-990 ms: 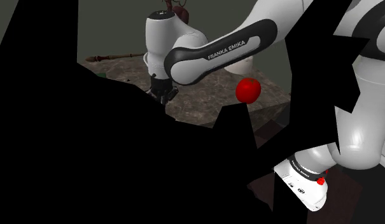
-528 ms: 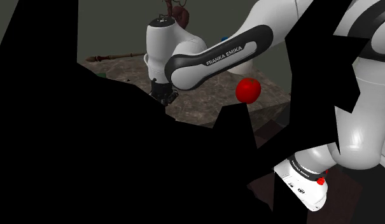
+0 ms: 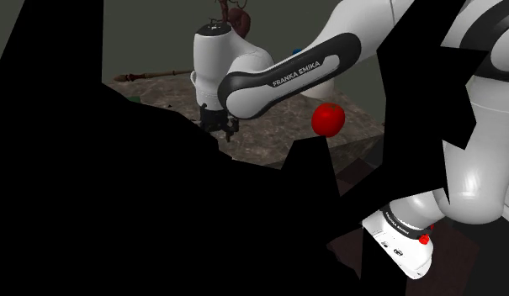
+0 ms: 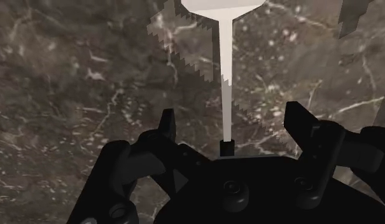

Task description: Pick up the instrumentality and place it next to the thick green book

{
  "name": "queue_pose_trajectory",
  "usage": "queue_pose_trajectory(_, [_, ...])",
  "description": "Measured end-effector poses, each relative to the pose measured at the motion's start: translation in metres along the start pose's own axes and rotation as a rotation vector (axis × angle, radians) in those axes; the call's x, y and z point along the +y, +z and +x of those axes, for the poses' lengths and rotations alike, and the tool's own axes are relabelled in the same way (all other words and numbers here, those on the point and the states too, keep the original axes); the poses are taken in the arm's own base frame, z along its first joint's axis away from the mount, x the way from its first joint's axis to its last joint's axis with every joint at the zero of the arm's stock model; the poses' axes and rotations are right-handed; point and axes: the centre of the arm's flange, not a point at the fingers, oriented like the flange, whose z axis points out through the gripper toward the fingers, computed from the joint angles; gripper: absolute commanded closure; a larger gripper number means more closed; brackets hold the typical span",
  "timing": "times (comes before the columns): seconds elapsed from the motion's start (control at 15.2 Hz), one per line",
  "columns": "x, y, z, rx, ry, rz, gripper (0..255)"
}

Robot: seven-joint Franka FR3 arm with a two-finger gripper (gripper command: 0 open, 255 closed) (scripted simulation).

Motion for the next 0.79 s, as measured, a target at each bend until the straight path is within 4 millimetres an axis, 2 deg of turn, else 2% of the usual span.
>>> queue_pose_trajectory(0.13, [0.0, -0.007, -0.001, 0.0, 0.0, 0.0, 0])
queue_pose_trajectory(0.4, [-0.001, -0.044, 0.001, 0.001, 0.0, 0.001, 0])
queue_pose_trajectory(0.79, [0.0, -0.05, 0.0, 0.0, 0.0, 0.0, 0])
